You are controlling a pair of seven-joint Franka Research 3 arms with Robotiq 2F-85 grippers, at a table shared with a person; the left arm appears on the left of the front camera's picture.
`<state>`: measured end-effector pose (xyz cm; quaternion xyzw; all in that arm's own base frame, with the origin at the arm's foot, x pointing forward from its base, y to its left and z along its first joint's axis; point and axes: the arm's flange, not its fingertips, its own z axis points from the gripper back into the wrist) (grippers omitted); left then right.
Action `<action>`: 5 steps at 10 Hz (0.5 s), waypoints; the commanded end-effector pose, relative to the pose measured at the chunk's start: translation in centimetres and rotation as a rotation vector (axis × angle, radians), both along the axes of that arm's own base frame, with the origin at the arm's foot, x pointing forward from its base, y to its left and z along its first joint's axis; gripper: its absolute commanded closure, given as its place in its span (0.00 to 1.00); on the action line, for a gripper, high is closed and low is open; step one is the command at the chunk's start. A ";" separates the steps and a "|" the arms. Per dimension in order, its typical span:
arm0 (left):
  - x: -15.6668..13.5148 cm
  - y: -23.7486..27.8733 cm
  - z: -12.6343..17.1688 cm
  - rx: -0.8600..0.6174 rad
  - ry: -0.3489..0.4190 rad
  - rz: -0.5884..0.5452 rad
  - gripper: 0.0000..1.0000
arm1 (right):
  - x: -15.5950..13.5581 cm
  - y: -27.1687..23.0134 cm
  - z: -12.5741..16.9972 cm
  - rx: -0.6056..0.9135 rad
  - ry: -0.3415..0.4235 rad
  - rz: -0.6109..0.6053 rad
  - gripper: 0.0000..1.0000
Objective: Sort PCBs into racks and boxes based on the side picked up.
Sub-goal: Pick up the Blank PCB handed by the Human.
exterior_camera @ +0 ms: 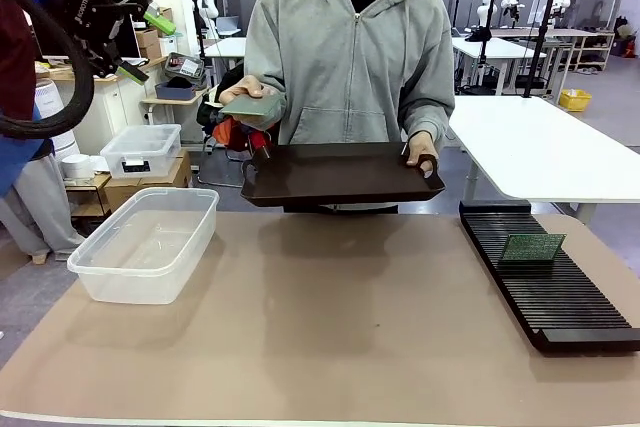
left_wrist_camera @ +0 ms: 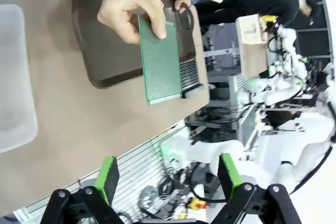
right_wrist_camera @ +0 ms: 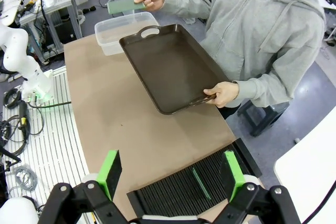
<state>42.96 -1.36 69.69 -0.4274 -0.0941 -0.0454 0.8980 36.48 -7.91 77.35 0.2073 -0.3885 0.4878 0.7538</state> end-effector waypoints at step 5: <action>3.2 0.4 -2.4 -0.258 0.232 0.081 0.00 | 0.0 0.1 -0.1 0.007 0.000 0.006 0.00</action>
